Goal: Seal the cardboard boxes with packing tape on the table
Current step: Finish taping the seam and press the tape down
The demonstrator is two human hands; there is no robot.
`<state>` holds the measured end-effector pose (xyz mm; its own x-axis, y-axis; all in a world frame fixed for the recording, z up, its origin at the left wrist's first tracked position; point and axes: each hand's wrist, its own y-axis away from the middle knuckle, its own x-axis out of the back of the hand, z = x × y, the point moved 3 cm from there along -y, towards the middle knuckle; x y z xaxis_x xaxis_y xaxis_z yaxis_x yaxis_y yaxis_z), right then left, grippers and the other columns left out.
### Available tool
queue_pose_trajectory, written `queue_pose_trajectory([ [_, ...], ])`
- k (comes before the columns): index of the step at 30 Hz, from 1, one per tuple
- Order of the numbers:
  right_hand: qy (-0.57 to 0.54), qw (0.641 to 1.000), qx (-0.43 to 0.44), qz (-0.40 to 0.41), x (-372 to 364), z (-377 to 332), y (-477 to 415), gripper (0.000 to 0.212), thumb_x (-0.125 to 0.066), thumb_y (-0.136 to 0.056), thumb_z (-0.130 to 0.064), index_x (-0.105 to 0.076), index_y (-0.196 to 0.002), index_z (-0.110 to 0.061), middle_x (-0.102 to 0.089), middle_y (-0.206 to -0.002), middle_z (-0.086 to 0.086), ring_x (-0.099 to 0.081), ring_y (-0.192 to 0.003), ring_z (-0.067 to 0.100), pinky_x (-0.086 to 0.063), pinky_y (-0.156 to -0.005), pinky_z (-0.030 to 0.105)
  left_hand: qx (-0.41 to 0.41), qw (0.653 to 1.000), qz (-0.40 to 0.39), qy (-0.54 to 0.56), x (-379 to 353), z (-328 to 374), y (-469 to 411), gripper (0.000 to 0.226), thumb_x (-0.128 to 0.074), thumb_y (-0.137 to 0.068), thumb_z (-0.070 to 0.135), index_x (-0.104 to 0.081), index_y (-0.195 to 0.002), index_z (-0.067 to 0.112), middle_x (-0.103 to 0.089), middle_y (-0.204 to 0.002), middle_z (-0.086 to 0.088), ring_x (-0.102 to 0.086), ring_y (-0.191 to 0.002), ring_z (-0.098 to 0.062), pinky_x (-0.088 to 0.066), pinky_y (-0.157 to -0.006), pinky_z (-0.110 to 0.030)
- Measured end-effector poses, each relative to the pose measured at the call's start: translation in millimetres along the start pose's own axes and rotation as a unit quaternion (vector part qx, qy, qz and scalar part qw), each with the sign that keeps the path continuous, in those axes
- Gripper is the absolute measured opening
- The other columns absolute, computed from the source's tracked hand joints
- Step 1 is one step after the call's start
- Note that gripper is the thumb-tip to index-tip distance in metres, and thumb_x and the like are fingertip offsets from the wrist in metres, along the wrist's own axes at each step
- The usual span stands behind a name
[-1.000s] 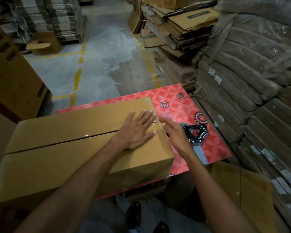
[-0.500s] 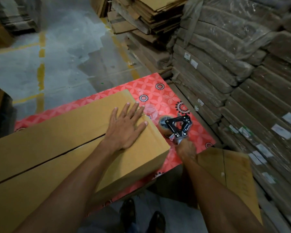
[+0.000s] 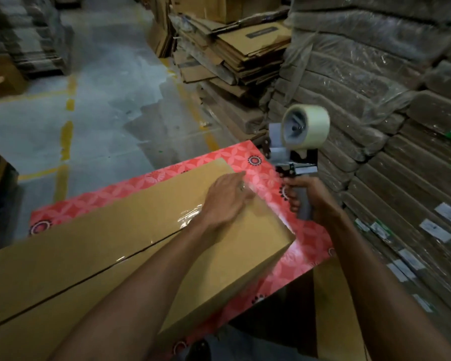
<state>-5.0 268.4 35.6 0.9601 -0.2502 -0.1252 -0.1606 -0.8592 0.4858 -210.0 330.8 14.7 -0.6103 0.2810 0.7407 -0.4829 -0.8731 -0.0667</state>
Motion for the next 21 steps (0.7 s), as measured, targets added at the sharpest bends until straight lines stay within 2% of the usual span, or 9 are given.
queue_pose_trajectory([
  [1,-0.016,0.999,0.011,-0.039,-9.7,-12.3,9.7,0.015,-0.049,-0.093,-0.016,-0.055,-0.08,-0.013,-0.045,-0.054,0.001,-0.032,-0.037,0.013,-0.027,-0.041,0.021,0.055,0.982,0.033,0.178,9.8,2.5,-7.6,0.055,-0.045,-0.096,0.055,-0.054,-0.139,0.022,-0.057,-0.141,-0.008,-0.051,-0.131,-0.029,-0.036,-0.112,-0.043],
  [3,-0.02,0.994,0.033,-0.099,-28.9,-29.2,28.3,0.013,-0.05,-0.089,-0.012,-0.055,-0.078,-0.01,-0.049,-0.06,0.006,-0.035,-0.038,0.015,-0.031,-0.043,0.023,0.186,0.836,0.077,0.511,27.5,7.2,-19.8,0.043,-0.055,-0.098,0.046,-0.063,-0.116,0.008,-0.068,-0.105,-0.018,-0.063,-0.104,-0.037,-0.05,-0.094,-0.046],
  [4,-0.019,0.992,0.037,-0.122,-38.9,-32.5,33.9,0.01,-0.052,-0.085,-0.012,-0.054,-0.076,-0.009,-0.048,-0.061,0.006,-0.036,-0.039,0.015,-0.031,-0.043,0.024,0.243,0.754,0.05,0.608,34.4,9.7,-24.9,0.045,-0.055,-0.099,0.045,-0.063,-0.105,0.002,-0.067,-0.092,-0.019,-0.065,-0.093,-0.037,-0.053,-0.086,-0.047],
  [5,-0.019,0.989,0.038,-0.139,-48.3,-33.5,36.6,0.008,-0.056,-0.079,-0.013,-0.053,-0.073,-0.009,-0.047,-0.06,0.007,-0.035,-0.039,0.015,-0.031,-0.043,0.024,0.282,0.699,0.01,0.656,41.3,11.9,-28.0,0.053,-0.055,-0.098,0.049,-0.064,-0.094,-0.003,-0.067,-0.084,-0.02,-0.068,-0.084,-0.037,-0.057,-0.081,-0.048],
  [7,-0.014,0.987,0.035,-0.157,-63.6,-31.2,38.2,0.01,-0.06,-0.071,-0.015,-0.051,-0.07,-0.01,-0.044,-0.06,0.007,-0.035,-0.038,0.015,-0.03,-0.043,0.025,0.312,0.647,-0.052,0.694,51.1,13.8,-27.9,0.066,-0.058,-0.094,0.056,-0.065,-0.071,-0.006,-0.067,-0.074,-0.022,-0.071,-0.07,-0.035,-0.061,-0.077,-0.05],
  [9,-0.003,0.986,0.034,-0.164,-72.0,-26.6,38.6,0.011,-0.059,-0.07,-0.015,-0.049,-0.07,-0.01,-0.043,-0.061,0.007,-0.035,-0.037,0.015,-0.031,-0.042,0.024,0.317,0.638,-0.067,0.699,52.8,7.8,-25.3,0.055,-0.06,-0.095,0.047,-0.062,-0.072,-0.003,-0.064,-0.065,-0.017,-0.069,-0.058,-0.029,-0.062,-0.075,-0.044],
  [13,0.02,0.984,0.048,-0.168,-79.0,-19.0,38.2,0.011,-0.06,-0.073,-0.014,-0.05,-0.073,-0.01,-0.043,-0.063,0.008,-0.037,-0.04,0.015,-0.033,-0.043,0.025,0.299,0.64,-0.046,0.706,59.3,-2.5,-18.7,0.01,-0.058,-0.098,0.01,-0.061,-0.091,0.002,-0.069,-0.068,-0.013,-0.071,-0.061,-0.019,-0.063,-0.062,-0.033],
  [15,0.03,0.984,0.059,-0.164,-82.6,-17.4,39.5,0.01,-0.06,-0.074,-0.014,-0.05,-0.074,-0.011,-0.044,-0.063,0.007,-0.038,-0.042,0.015,-0.034,-0.044,0.025,0.302,0.627,-0.046,0.716,62.7,-7.9,-15.6,0.009,-0.054,-0.098,0.001,-0.061,-0.093,0.001,-0.072,-0.071,-0.017,-0.074,-0.062,-0.023,-0.062,-0.058,-0.034],
  [21,0.067,0.983,0.096,-0.138,-89.5,-17.6,44.7,0.01,-0.062,-0.076,-0.013,-0.052,-0.075,-0.01,-0.047,-0.063,0.008,-0.039,-0.046,0.018,-0.035,-0.047,0.026,0.303,0.635,-0.077,0.706,66.8,-17.9,-17.7,0.032,-0.053,-0.099,0.027,-0.064,-0.091,-0.002,-0.071,-0.073,-0.016,-0.072,-0.061,-0.024,-0.062,-0.063,-0.032],
])
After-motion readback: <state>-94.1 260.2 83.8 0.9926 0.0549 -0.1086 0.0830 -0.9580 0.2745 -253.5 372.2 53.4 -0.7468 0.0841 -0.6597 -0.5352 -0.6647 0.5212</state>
